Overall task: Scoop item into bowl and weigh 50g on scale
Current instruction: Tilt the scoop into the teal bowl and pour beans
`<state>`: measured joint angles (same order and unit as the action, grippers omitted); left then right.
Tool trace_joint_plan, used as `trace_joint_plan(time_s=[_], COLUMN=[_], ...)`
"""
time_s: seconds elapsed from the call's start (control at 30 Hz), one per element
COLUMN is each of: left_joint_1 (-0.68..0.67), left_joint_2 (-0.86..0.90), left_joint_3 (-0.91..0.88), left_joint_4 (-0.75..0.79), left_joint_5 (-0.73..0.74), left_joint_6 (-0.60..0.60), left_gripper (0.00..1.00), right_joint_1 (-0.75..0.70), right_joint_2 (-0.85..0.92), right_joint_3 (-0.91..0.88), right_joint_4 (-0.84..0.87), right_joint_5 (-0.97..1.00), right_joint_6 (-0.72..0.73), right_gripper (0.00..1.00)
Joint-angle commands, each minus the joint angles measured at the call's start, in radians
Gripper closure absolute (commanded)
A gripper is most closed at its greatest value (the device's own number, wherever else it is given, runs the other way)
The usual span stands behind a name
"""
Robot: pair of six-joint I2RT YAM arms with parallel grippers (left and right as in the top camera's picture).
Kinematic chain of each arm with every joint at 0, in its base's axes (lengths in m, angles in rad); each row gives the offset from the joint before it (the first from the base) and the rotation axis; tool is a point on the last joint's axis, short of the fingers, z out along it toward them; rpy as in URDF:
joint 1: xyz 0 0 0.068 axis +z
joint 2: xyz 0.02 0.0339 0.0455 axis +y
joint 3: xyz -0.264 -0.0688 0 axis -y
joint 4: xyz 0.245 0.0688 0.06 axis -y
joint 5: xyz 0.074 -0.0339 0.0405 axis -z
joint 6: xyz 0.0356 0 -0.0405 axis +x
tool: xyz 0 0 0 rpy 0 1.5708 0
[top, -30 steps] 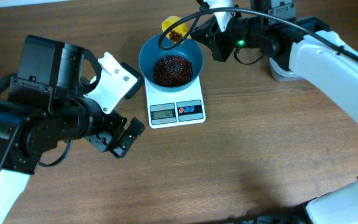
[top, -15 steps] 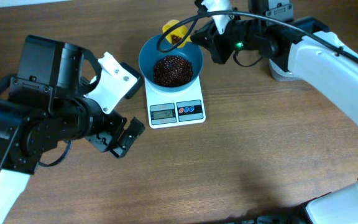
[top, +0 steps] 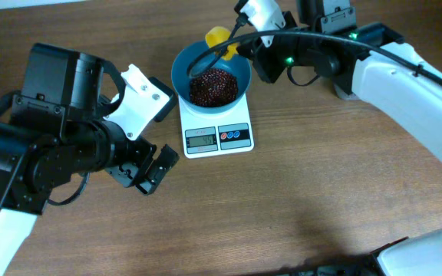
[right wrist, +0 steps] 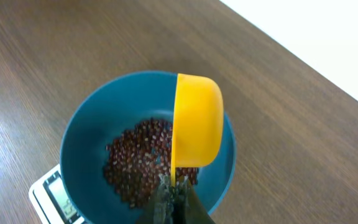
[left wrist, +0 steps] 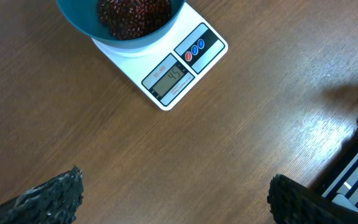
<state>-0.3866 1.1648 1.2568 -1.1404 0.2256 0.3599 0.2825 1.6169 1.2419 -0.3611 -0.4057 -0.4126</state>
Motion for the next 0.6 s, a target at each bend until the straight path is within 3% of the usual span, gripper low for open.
trace_joint_plan(time_s=[0.0, 0.57], left_joint_1=[-0.003, -0.003], left_joint_2=[-0.013, -0.013], left_joint_3=[0.018, 0.018], left_joint_4=[0.002, 0.002], left_joint_5=[0.014, 0.014], left_joint_6=[0.016, 0.016], left_gripper=[0.01, 0.01], right_joint_1=[0.019, 0.033], right_joint_2=[-0.037, -0.040], right_joint_3=[0.010, 0.010], right_joint_4=[0.006, 0.010], right_joint_5=[0.023, 0.041], right_joint_6=[-0.018, -0.026], right_gripper=[0.96, 0.96])
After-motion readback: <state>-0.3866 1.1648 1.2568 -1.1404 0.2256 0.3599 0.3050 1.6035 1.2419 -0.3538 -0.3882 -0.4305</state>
